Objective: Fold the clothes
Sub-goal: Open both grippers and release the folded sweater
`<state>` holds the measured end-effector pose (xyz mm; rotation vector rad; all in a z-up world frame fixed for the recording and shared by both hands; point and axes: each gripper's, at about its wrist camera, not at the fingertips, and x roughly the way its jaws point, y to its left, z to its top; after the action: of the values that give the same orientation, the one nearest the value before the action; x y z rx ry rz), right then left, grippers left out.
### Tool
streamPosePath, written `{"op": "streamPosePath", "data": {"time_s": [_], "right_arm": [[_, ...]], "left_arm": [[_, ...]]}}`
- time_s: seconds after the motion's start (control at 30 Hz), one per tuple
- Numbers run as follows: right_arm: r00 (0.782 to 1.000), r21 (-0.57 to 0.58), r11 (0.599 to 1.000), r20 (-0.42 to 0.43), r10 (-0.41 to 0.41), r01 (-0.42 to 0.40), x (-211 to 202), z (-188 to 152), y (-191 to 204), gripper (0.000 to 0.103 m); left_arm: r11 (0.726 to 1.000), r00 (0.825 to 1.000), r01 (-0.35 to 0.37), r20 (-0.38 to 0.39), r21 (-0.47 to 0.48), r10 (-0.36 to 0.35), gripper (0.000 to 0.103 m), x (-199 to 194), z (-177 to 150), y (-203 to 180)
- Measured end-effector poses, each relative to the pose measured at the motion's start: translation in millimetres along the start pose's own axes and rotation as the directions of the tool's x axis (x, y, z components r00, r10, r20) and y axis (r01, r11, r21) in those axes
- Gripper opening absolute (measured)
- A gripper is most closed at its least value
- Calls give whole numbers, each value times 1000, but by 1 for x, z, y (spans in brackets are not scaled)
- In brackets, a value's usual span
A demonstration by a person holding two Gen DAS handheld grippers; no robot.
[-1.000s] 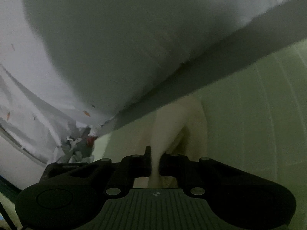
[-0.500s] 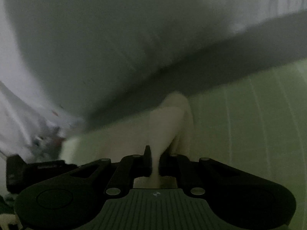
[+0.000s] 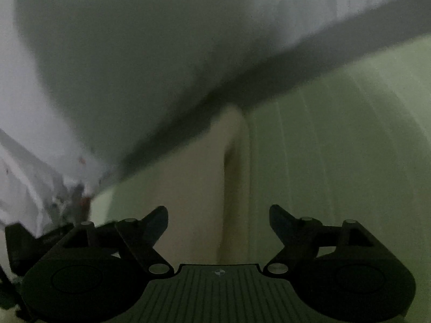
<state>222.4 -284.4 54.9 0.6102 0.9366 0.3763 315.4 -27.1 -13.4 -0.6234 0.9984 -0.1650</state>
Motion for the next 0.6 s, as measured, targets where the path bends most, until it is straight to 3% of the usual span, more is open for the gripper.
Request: {"op": "streamPosePath", "data": {"time_s": [0.07,0.1,0.13,0.17,0.23,0.33,0.47,0.6], "right_arm": [[999,6,1000,-45,9,-9,3,-22,3,98],[999,1,1000,-42,8,-8,4,-27,6,82],[999,-4,1000,-37,6,-6,5,-31,10,55],[1000,6,1000,-20,-16,16,8,-35,13,47],[999,0,999,9,-39,39,7,-40,21,34],[1000,10,1000,2,-27,27,-6,-46,29,26],[998,12,999,-55,-29,30,-29,-69,24,26],[994,45,999,-110,-14,19,-71,-113,13,26]], "left_arm": [[999,1000,5,-6,-42,-5,75,2,-14,6],[999,1000,11,12,-53,-11,73,2,-19,8],[998,999,18,31,-65,-16,64,2,-24,9],[994,998,52,30,-98,-50,39,5,-27,11],[979,997,78,42,-187,-72,36,9,-31,15],[989,998,50,44,-138,-45,33,3,-36,10],[998,1000,26,-12,-59,-27,32,-17,-67,3],[997,993,37,-107,-62,-43,32,-61,-139,9]]}}
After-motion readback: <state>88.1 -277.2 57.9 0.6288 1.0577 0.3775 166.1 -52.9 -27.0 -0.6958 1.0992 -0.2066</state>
